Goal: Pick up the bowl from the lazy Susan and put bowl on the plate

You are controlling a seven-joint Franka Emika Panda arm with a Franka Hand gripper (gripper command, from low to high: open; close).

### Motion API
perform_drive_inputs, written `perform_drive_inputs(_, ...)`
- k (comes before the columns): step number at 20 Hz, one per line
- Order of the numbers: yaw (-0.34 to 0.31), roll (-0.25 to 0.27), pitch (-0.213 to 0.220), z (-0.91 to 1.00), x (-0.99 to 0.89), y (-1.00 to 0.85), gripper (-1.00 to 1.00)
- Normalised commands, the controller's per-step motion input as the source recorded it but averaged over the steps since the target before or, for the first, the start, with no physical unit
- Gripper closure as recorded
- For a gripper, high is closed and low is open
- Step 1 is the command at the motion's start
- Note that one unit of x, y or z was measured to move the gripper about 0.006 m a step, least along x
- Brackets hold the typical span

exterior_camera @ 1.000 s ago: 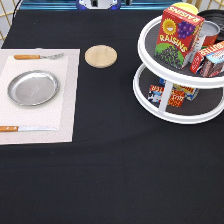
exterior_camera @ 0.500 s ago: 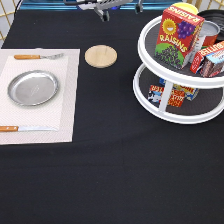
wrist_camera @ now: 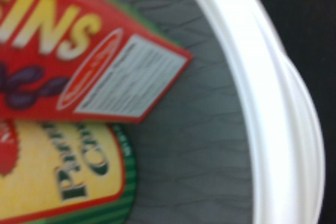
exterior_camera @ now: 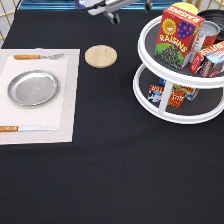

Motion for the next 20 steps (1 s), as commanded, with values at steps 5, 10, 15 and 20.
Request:
perform_drive_inputs(5,0.037,0.090,0.000,-0.23,0.08,0.17,-1.00)
perform_drive_inputs(10,0.015,0.147,0.000,-0.35,0.16,0.01,-1.00)
perform_drive_inputs(15,0.000,0.162,0.000,-0.36,0.19,-0.03,-1.00)
perform_drive_inputs(20,0.000,0.111,0.001,-0.18,0.27,0.00,-1.00)
